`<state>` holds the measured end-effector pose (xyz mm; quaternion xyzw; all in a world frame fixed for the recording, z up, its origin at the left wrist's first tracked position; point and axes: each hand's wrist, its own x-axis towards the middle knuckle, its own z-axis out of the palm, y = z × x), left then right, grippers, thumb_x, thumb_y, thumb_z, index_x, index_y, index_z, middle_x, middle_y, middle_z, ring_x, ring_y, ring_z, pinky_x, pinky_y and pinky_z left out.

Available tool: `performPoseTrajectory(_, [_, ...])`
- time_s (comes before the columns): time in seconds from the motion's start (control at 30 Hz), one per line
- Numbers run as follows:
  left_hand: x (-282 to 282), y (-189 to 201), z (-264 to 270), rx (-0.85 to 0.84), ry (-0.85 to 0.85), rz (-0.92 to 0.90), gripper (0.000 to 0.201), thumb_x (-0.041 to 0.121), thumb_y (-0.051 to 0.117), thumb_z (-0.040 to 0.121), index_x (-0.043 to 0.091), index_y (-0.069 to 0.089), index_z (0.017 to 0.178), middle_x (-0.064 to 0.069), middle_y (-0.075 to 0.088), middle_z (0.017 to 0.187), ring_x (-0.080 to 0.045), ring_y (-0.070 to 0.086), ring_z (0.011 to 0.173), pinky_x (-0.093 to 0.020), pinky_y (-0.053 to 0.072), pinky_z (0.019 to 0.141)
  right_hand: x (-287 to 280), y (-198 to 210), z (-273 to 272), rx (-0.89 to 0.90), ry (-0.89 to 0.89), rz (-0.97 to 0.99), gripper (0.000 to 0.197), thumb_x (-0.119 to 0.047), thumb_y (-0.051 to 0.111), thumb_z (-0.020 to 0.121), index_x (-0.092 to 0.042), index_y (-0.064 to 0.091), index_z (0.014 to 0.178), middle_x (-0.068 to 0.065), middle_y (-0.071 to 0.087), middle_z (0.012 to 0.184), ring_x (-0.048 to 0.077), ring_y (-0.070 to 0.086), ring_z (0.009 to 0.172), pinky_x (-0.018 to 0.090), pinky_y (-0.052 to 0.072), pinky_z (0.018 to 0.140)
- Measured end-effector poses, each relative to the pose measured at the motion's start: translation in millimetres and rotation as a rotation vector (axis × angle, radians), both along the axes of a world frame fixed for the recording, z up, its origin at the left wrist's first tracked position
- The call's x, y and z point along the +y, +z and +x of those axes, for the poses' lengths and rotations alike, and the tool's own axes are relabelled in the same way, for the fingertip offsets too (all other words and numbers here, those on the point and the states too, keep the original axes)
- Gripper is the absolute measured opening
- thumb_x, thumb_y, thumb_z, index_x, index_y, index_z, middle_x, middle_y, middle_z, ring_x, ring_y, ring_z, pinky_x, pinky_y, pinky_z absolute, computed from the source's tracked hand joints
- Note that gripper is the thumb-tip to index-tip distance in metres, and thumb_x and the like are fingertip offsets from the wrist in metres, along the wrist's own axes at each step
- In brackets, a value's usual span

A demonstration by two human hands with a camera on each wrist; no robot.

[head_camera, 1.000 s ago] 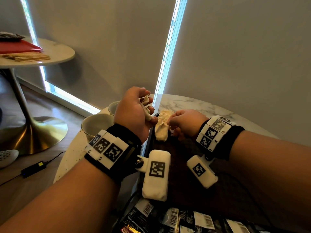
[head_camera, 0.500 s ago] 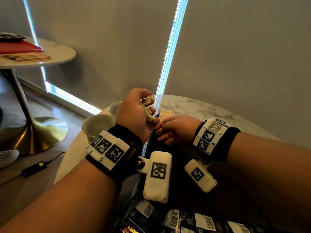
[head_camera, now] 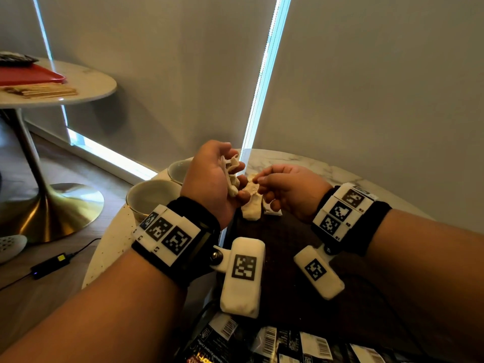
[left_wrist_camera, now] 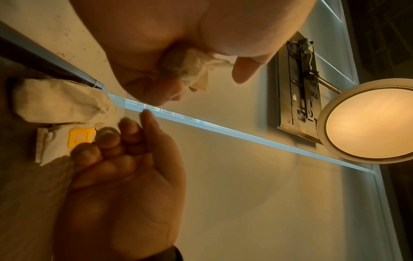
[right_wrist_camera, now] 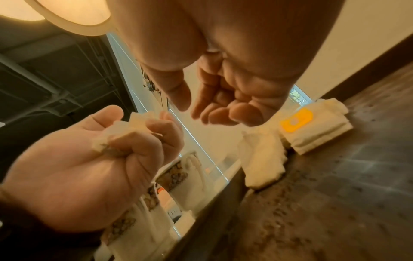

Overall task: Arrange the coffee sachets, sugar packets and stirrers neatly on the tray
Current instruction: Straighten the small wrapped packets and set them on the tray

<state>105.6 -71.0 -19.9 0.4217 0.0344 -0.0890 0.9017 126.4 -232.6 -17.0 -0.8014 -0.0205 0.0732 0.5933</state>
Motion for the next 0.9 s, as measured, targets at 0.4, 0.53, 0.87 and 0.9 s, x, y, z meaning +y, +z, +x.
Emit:
performPoseTrajectory(0.4, [0.9, 0.4, -3.4, -0.050, -0.207, 0.014, 0.036, 0.043, 0.041, 0.096, 0.014, 0.049, 0.114, -0.010, 0.052, 0.073, -0.019, 0.048, 0.053, -0.019, 0.033, 0.040, 12.2, 4.1, -5.4, -0.201, 0.104, -0.013, 0.021, -0.030, 0.077, 0.071, -0.030, 0.077, 0.091, 0.005, 0.069, 0.085, 0.012, 0.060, 0.067, 0.029, 0.043, 0.056])
performPoseTrajectory(0.53, [0.0, 0.1, -4.0, -0.046, -0.187, 0.080, 0.028, 0.040, 0.047, 0.094, 0.014, 0.047, 0.105, -0.005, 0.057, 0.070, -0.020, 0.057, 0.055, -0.020, 0.036, 0.039, 14.0, 4.2, -5.2, -0.210, 0.059, 0.020, 0.012, -0.022, 0.075, 0.068, -0.022, 0.071, 0.079, 0.007, 0.068, 0.079, 0.014, 0.057, 0.060, 0.028, 0.042, 0.051])
performPoseTrajectory(0.87, [-2.5, 0.9, -9.2, -0.121, -0.128, 0.332, 0.025, 0.024, 0.056, 0.099, 0.010, 0.064, 0.117, -0.012, 0.070, 0.101, -0.016, 0.070, 0.066, -0.019, 0.030, 0.043, 2.7, 17.9, -11.1, -0.216, -0.093, 0.220, 0.018, 0.004, 0.055, 0.090, -0.011, 0.055, 0.080, 0.015, 0.063, 0.079, 0.027, 0.061, 0.069, 0.033, 0.047, 0.057])
performPoseTrajectory(0.9, [-2.4, 0.3, -9.4, -0.134, -0.125, 0.350, 0.024, 0.023, 0.057, 0.098, 0.010, 0.065, 0.116, -0.009, 0.072, 0.099, -0.014, 0.069, 0.063, -0.019, 0.032, 0.043, 2.6, 18.9, -12.4, -0.220, -0.089, 0.226, 0.018, 0.004, 0.055, 0.090, -0.011, 0.055, 0.080, 0.015, 0.062, 0.080, 0.030, 0.061, 0.071, 0.035, 0.049, 0.060])
